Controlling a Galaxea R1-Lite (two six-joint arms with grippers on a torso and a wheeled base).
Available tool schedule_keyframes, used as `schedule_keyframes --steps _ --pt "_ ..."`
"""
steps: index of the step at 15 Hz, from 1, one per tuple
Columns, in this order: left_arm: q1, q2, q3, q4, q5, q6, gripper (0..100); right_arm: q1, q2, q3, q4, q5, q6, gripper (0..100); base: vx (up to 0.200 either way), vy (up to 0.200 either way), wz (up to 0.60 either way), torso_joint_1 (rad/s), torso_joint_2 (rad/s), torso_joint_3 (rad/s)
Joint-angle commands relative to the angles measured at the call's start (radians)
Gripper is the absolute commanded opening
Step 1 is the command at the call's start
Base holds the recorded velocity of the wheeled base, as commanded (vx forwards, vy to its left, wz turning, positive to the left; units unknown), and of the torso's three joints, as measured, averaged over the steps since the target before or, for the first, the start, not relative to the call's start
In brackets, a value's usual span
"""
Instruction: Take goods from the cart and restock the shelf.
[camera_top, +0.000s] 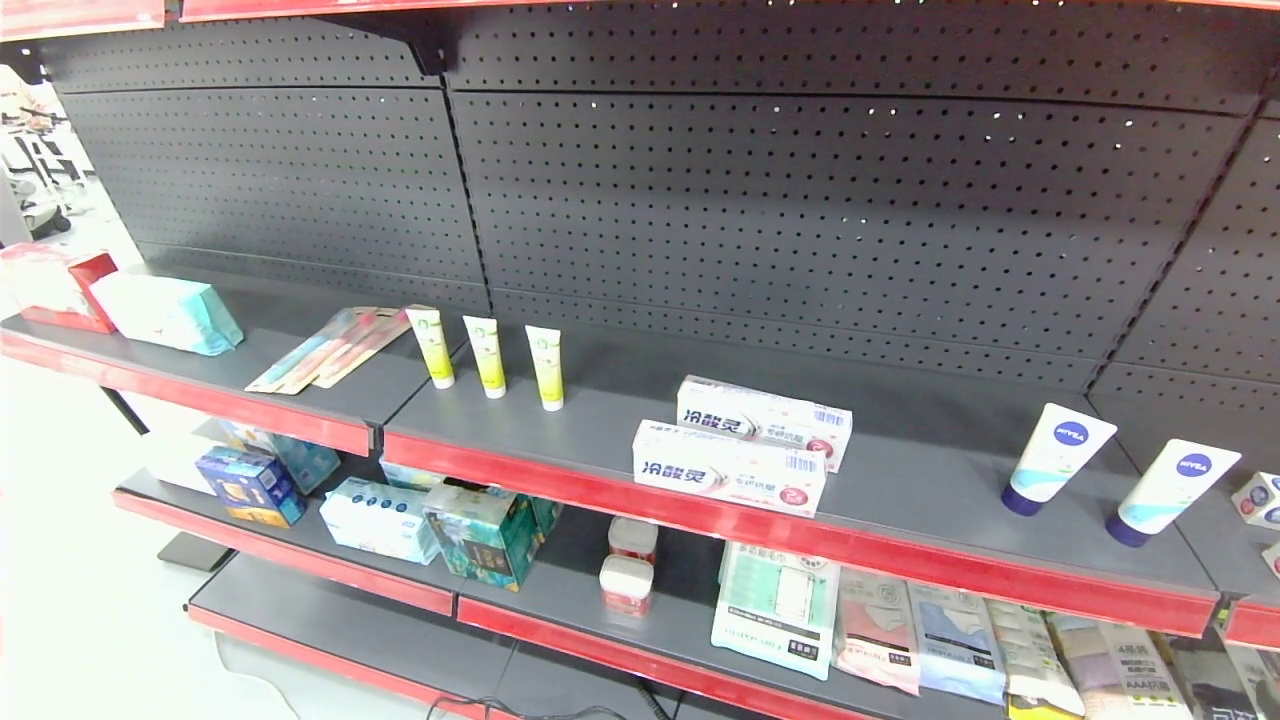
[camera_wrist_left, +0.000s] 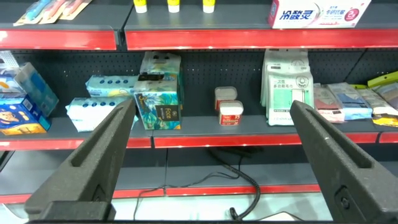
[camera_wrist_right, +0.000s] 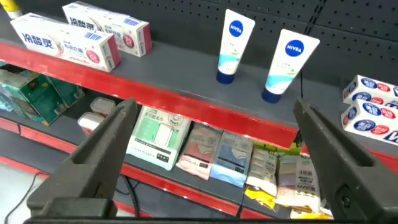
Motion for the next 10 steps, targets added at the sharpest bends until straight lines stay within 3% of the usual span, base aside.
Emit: schedule_keyframes --steps 1,6,10 --pt "0.000 0.002 0.000 0.000 0.000 0.000 100 0.002 -0.214 0.096 0.046 -0.006 -0.002 100 0.000 0.000 0.00 0.000 0.00 0.000" --pt "-0.002 -0.002 0.000 0.000 0.000 0.004 100 0.008 -0.213 0.121 0.030 -0.089 0.051 100 0.000 0.000 0.00 0.000 0.00 0.000" --pt "-0.002 0.003 0.000 0.000 0.001 -0.002 100 0.046 -0.282 0.118 0.089 -0.016 0.051 100 0.000 0.000 0.00 0.000 0.00 0.000"
